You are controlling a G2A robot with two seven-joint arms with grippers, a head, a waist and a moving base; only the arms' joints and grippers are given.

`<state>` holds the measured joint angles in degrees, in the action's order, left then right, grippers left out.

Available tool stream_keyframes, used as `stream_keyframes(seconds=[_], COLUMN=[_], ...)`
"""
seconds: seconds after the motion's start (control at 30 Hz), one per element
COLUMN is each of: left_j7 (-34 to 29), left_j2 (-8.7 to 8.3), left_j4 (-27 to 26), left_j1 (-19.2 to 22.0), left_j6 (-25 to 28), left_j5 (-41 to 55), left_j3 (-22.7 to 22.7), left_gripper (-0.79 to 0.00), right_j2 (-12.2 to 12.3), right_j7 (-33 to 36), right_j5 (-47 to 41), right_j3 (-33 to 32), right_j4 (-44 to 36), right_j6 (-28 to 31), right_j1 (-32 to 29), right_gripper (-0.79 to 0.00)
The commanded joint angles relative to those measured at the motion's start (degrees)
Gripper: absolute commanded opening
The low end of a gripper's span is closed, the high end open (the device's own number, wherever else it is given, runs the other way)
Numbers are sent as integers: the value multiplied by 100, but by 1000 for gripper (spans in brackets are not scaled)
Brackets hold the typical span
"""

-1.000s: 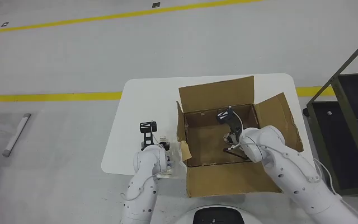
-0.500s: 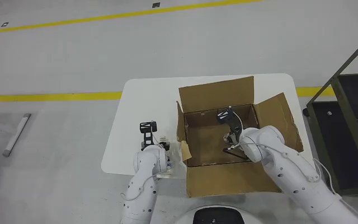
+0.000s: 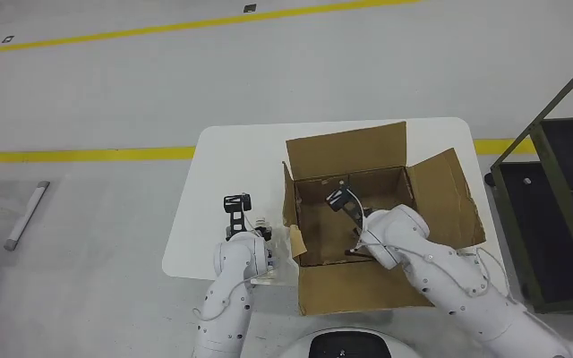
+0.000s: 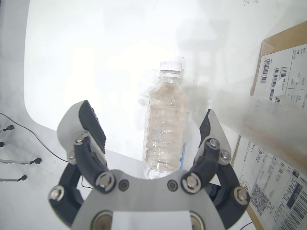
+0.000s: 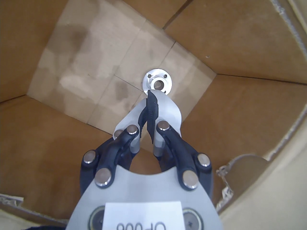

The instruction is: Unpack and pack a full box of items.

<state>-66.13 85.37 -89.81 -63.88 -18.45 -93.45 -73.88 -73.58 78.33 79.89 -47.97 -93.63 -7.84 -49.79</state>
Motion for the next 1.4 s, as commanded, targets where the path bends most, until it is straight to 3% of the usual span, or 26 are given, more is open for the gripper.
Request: stream_keyframes(seconds=[0.0, 0.23, 0.4, 0.43, 0.47, 0.57, 0.7, 1.37], left_j7=[0, 0, 0, 0, 0, 0, 0, 0], left_j2=[0, 0, 0, 0, 0, 0, 0, 0], left_j4=[0, 0, 0, 0, 0, 0, 0, 0], left_j1=[0, 0, 0, 0, 0, 0, 0, 0], left_j6=[0, 0, 0, 0, 0, 0, 0, 0], left_j5=[0, 0, 0, 0, 0, 0, 0, 0], left_j3=[0, 0, 0, 0, 0, 0, 0, 0], left_gripper=[0, 0, 0, 0, 0, 0, 0, 0], right_j2=[-77, -350, -387, -373, -355, -312, -289, -550], right_j7=[211, 492, 347, 324, 336, 375, 332, -57], right_j5=[124, 384, 116, 105, 112, 18, -73, -373], right_j3=[217, 707, 329, 224, 109, -206, -440, -252], right_j4=[79, 441, 731, 766, 814, 885, 1044, 2136], right_j6=[-87, -414, -642, -613, -591, -465, -292, 87], right_j1=[167, 537, 487, 466, 447, 386, 346, 738], right_gripper=[-785, -785, -776, -748, -668, -625, -483, -465])
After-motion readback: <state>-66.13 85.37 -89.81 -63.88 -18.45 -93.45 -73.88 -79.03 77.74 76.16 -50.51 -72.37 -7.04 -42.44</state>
